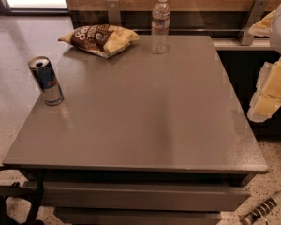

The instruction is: Move water bottle near redbull can

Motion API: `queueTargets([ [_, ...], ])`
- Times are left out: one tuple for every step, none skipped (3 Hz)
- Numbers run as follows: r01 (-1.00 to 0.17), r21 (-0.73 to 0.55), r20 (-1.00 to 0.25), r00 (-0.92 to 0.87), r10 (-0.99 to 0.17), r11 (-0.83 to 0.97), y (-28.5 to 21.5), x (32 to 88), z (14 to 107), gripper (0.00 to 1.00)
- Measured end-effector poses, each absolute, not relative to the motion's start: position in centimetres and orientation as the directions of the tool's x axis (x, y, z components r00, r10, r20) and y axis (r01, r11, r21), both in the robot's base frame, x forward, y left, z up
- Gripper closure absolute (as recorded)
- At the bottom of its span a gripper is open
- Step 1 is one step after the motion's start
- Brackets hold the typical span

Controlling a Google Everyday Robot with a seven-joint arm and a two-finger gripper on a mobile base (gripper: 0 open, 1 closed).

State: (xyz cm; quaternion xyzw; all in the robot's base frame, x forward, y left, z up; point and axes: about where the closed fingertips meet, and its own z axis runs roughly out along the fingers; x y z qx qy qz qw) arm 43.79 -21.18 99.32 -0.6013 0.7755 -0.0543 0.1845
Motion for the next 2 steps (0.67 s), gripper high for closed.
queueTargets([
  [-0.913, -0.306, -0.221, -0.209, -0.953, 0.271, -21.2, 43.8, 99.3, 0.00],
  [-0.905, -0.320, -0.241, -0.209, -0.948, 0.281, -21.7, 45.5, 100.1, 0.00],
])
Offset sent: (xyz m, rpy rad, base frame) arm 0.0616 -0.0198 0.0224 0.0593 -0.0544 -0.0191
